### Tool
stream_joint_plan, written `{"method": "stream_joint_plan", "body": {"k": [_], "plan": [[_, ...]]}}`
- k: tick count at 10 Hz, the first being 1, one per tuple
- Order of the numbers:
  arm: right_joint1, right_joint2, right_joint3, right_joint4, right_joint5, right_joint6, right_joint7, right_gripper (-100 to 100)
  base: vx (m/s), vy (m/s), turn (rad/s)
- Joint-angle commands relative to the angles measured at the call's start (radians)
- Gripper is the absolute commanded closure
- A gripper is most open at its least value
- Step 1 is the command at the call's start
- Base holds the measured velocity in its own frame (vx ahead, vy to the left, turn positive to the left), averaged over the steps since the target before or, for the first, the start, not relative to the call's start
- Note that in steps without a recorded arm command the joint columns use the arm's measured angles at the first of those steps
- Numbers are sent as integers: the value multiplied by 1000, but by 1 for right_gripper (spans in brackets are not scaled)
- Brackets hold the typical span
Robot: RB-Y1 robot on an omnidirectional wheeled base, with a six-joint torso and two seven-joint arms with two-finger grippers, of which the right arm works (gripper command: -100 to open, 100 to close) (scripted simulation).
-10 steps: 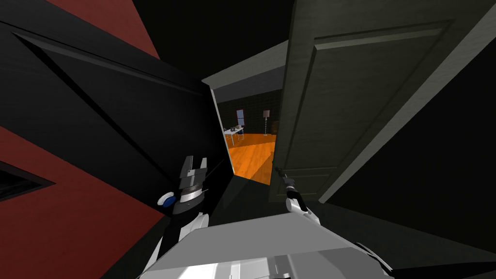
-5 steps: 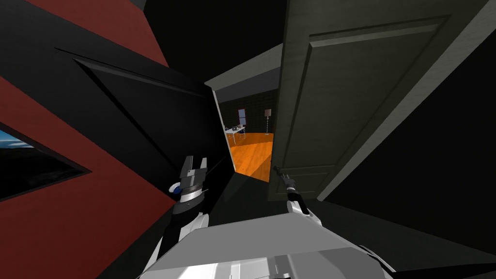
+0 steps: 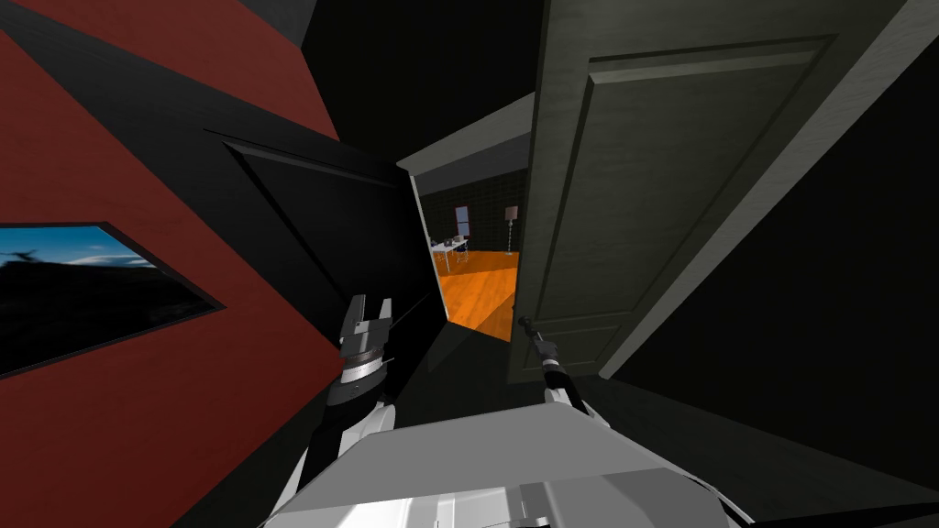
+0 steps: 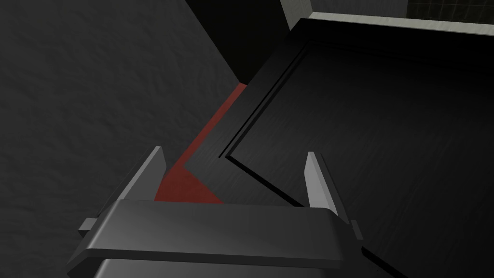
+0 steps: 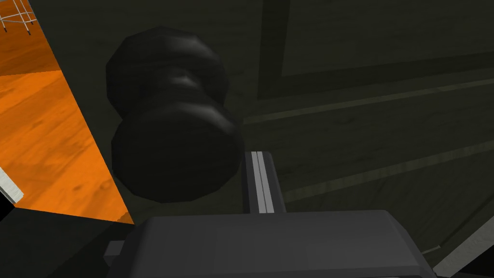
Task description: Pull the door open
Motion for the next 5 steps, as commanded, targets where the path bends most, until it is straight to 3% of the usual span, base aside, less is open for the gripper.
{"method": "stream_joint_plan", "body": {"k": [1, 5], "plan": [[-3, 14, 34, -14, 16, -23, -11, -100, -101, -45, 79], [0, 14, 42, -15, 20, -31, -16, -100, -51, -17, 15]]}}
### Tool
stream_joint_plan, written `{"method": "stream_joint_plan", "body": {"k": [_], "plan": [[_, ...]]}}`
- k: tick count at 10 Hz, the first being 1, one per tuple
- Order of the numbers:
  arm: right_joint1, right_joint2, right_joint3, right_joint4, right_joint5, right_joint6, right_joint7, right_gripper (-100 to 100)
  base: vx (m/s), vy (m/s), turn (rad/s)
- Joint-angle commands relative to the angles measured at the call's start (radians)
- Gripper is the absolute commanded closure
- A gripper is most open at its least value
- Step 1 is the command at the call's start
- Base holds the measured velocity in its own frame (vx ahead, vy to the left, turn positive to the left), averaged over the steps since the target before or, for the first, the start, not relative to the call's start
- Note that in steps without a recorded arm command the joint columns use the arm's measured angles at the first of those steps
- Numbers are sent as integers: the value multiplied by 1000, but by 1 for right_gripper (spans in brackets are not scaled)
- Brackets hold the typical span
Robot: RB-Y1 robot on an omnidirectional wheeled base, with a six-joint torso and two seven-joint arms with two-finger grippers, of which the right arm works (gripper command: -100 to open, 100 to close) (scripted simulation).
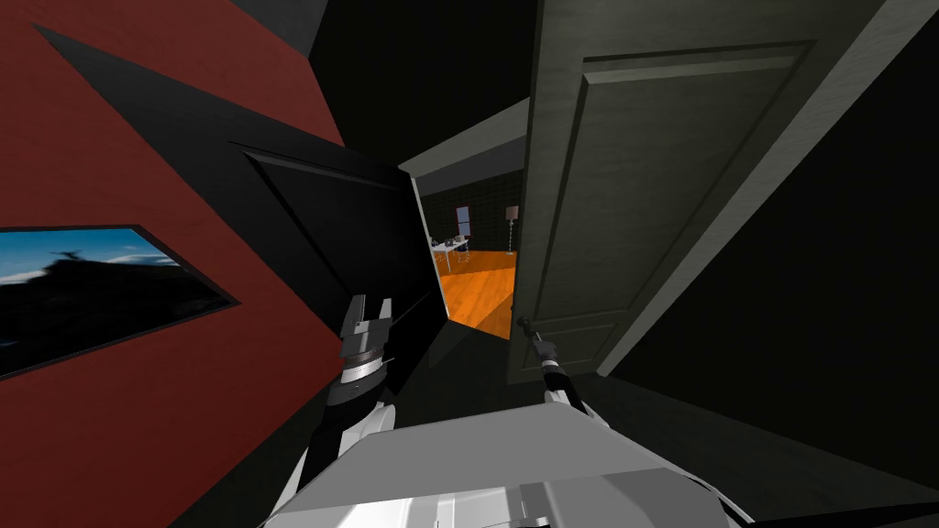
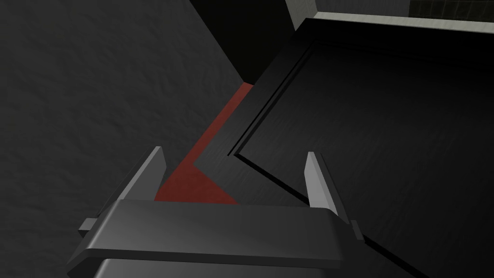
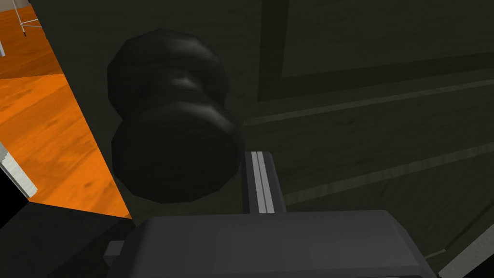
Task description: Pull the door open
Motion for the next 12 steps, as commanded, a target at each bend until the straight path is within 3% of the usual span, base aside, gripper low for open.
{"method": "stream_joint_plan", "body": {"k": [1, 5, 6, 7, 10, 11, 12], "plan": [[2, 18, 16, -30, 8, 1, 6, -100, 0, 0, 0], [12, 17, 38, -35, 18, -21, -9, -100, -57, -30, 39], [15, -3, 17, -18, 8, -21, -11, -100, -13, -27, -51], [7, -10, 5, -24, -2, 15, -9, -100, 5, -7, -78], [-21, -15, -9, -37, -17, 74, -8, -100, 13, 48, -30], [-4, -23, -15, -15, -18, 57, -10, -100, 7, 2, -40], [-4, -23, -15, -15, -18, 57, -10, 100, 8, -19, 11]]}}
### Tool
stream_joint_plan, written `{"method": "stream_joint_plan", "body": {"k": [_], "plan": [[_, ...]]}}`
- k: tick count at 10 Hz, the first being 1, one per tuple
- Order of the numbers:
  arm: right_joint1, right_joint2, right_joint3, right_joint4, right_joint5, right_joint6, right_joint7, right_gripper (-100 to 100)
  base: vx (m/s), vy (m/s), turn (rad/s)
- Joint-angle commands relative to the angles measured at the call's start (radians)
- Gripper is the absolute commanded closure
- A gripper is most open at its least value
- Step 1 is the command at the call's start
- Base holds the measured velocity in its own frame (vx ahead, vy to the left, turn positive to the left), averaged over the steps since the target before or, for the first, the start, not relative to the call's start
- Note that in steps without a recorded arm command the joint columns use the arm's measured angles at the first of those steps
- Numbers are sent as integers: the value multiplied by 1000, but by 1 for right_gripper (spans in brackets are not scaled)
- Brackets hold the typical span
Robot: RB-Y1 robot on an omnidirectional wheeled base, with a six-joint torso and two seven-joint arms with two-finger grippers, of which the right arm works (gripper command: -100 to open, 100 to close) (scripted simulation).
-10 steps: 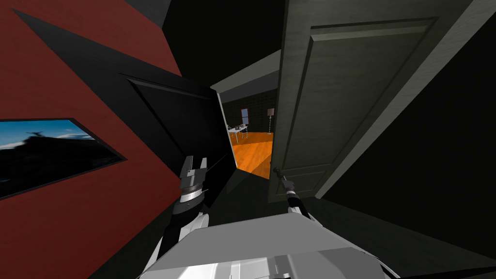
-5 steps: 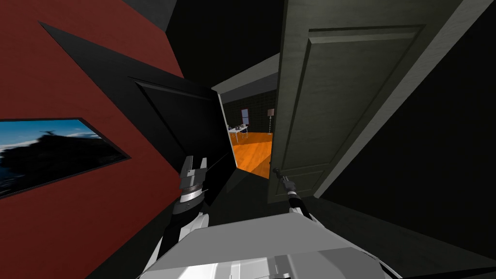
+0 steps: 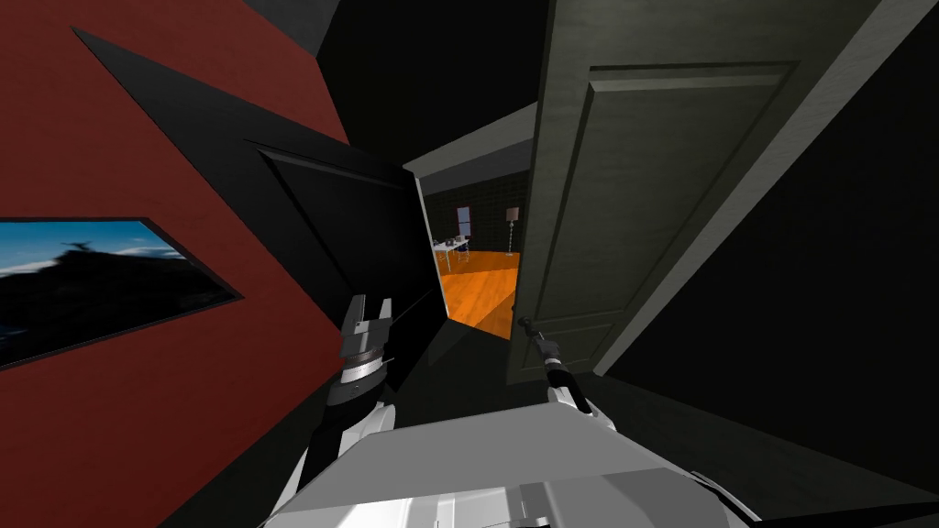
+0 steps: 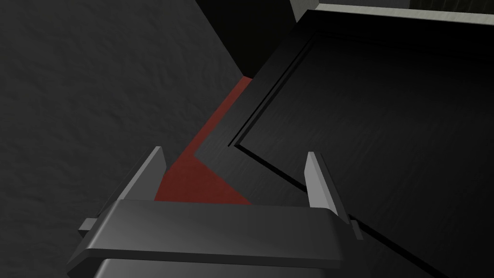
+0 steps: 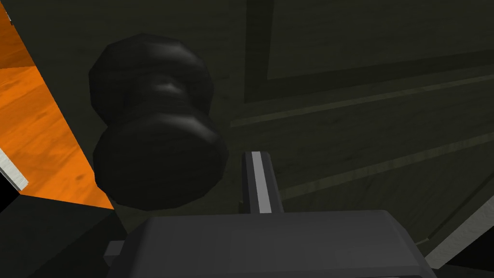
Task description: Pull the door open
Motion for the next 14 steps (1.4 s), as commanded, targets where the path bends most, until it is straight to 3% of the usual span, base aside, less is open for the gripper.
{"method": "stream_joint_plan", "body": {"k": [1, 5, 6, 14], "plan": [[-1, 3, 3, -3, 2, -4, 0, 100, 0, 1, 28], [-1, 3, 3, -3, 2, -4, 0, 100, -1, 0, -4], [9, -3, 34, -10, 18, -24, -16, -100, -117, -12, 114], [27, -10, 100, -32, 51, -64, -51, -100, -120, -51, 51]]}}
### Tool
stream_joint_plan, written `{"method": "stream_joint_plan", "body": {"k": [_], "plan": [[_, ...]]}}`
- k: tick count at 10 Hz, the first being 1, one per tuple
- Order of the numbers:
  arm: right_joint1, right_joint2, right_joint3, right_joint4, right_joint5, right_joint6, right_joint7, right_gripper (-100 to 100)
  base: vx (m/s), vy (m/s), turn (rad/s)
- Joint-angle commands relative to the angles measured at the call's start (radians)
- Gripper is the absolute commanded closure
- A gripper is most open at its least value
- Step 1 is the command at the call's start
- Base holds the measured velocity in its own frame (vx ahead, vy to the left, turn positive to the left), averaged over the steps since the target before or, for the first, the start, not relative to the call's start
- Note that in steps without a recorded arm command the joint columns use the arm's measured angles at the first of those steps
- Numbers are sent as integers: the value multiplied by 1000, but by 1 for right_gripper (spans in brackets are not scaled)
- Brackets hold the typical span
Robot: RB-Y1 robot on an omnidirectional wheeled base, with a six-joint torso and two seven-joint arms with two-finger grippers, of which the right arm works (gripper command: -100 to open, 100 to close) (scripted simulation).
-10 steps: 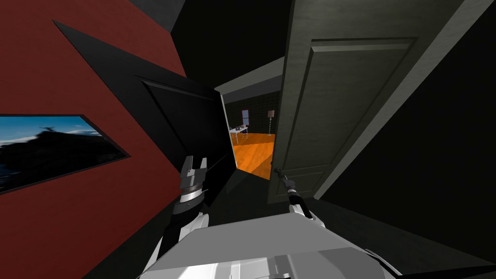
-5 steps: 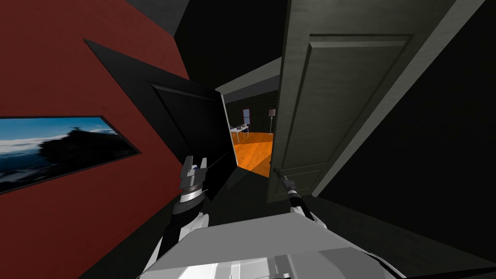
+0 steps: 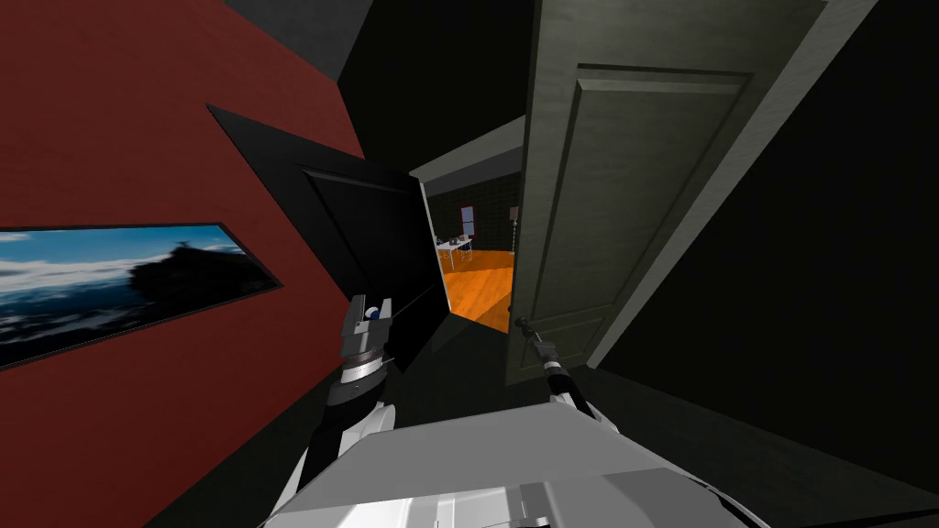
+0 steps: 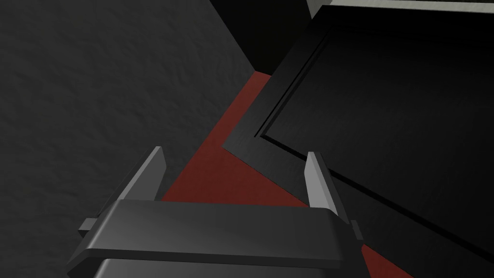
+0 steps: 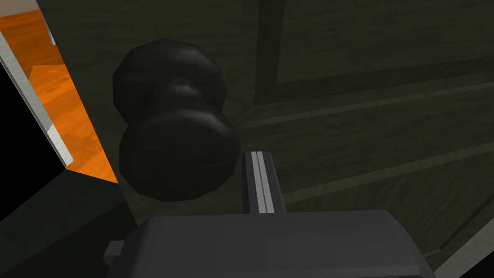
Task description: Pull the door open
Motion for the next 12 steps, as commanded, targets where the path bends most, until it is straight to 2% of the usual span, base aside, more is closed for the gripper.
{"method": "stream_joint_plan", "body": {"k": [1, 5, 12], "plan": [[-23, 18, 25, 34, 12, -29, -13, -100, -23, -17, 1], [-14, 13, 58, 22, 29, -48, -32, -100, -67, -34, 37], [-9, 10, 77, 14, 39, -58, -43, -100, -42, -23, 12]]}}
